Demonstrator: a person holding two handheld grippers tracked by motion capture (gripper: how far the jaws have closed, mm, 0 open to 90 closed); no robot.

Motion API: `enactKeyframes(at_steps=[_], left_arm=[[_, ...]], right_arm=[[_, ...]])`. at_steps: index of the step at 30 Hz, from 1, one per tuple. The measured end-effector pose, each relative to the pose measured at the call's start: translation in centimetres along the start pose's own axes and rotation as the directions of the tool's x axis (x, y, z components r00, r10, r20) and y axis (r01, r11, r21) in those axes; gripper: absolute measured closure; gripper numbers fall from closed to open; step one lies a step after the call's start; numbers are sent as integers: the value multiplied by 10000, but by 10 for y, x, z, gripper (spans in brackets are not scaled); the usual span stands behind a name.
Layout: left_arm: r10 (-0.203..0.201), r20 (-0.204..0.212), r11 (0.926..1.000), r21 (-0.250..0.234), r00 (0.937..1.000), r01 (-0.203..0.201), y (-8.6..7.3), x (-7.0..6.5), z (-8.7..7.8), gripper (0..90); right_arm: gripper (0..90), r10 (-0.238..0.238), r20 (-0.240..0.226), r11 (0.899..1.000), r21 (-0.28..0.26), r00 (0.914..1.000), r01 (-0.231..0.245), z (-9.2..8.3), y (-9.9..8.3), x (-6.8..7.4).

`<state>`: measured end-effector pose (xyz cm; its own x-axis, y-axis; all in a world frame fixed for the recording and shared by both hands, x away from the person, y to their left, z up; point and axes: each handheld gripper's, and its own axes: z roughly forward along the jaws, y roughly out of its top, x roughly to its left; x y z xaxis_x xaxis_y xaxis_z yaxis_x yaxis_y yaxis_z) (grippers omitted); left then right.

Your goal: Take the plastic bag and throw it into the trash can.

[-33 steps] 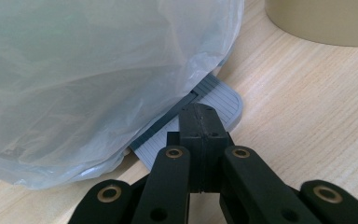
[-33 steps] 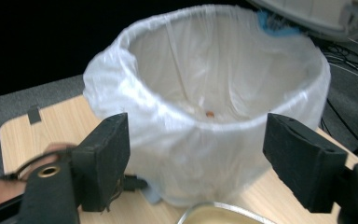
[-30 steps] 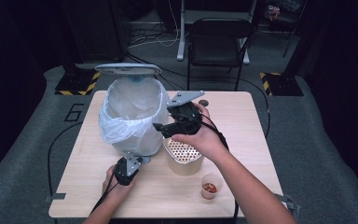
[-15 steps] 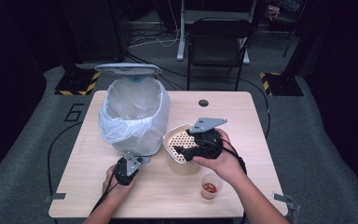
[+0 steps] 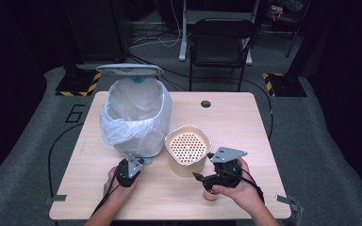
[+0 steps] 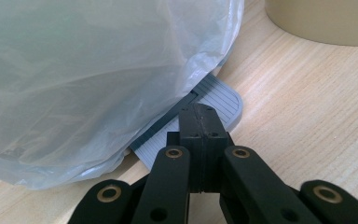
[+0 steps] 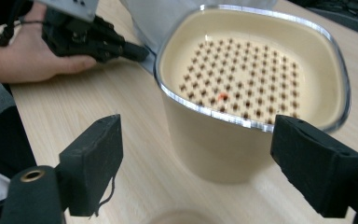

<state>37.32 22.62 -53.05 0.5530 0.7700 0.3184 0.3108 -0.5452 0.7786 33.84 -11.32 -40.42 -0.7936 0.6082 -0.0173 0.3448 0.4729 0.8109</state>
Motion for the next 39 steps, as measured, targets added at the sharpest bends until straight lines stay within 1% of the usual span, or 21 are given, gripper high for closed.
enactKeyframes(at_steps=[2,3,5,6,7,11,12,13,16,17,18,20,21,23,24,25,29,32,35,37,39], left_arm=[[-19,-28,10000,-34,10000,19,0,0,0,900],[7,-36,10000,-31,10000,-8,0,0,0,900],[38,-136,9999,-114,9999,-40,0,-1,1,900],[55,-58,10000,-3,10000,-55,0,-1,0,900],[44,-44,10000,-9,10000,-44,0,-1,0,900],[43,-68,10000,-29,10000,-44,0,-2,0,900],[30,-48,10000,3,10000,-30,0,-1,0,900],[28,-35,10000,8,10000,-28,0,-1,0,900],[24,-100,10000,-59,9999,-25,0,-1,1,900],[24,3,10000,5,10000,-24,0,0,0,900],[8,-15,10000,-21,10000,-8,0,-1,0,900],[19,-18,10000,-16,10000,-19,0,-1,0,900],[19,-14,10000,-15,10000,-19,0,-1,0,900],[-17,-13,10000,-36,10000,16,0,-1,0,900],[-42,-17,10000,-30,10000,41,0,0,0,900],[-46,-9,10000,-27,10000,46,0,0,0,900],[-59,6,10000,-25,10000,59,0,0,0,900],[-55,17,10000,-15,10000,55,0,0,0,900],[-53,8,10000,-21,10000,53,0,0,0,900],[-54,-1,10000,-28,10000,54,0,0,0,900],[-61,-2,10000,-32,10000,61,0,0,0,900]], right_arm=[[166,115,55,9999,45,9999,-115,-1,-8,1],[166,95,-19,9999,72,10000,-95,-1,-12,1],[166,87,22,9997,206,10000,-88,0,-20,3],[166,108,39,9995,295,9999,-109,0,-24,3],[165,117,38,9992,372,9999,-118,0,-28,3],[161,407,47,9985,359,9992,-409,-1,-40,3],[161,330,81,9988,360,9994,-333,-1,-43,3],[161,432,97,9984,371,9990,-435,-1,-46,3],[157,447,145,9974,553,9989,-455,1,-53,4],[157,487,142,9972,568,9987,-494,2,-56,4],[158,510,116,9968,605,9986,-516,2,-57,5],[158,501,121,9963,699,9987,-508,4,-60,6],[158,368,85,9965,750,9993,-374,5,-62,5],[172,479,140,9951,855,9988,-489,8,-64,6],[180,472,160,9949,890,9988,-485,9,-65,6],[189,323,128,9946,980,9994,-334,9,-66,5],[206,361,93,9941,1017,9993,-368,11,-66,5],[214,490,179,9937,1003,9986,-506,10,-66,4],[216,484,342,9935,1013,9982,-516,9,-66,0],[217,614,479,9923,1050,9970,-662,8,-67,-4],[217,630,553,9918,1080,9965,-687,7,-67,-7]])
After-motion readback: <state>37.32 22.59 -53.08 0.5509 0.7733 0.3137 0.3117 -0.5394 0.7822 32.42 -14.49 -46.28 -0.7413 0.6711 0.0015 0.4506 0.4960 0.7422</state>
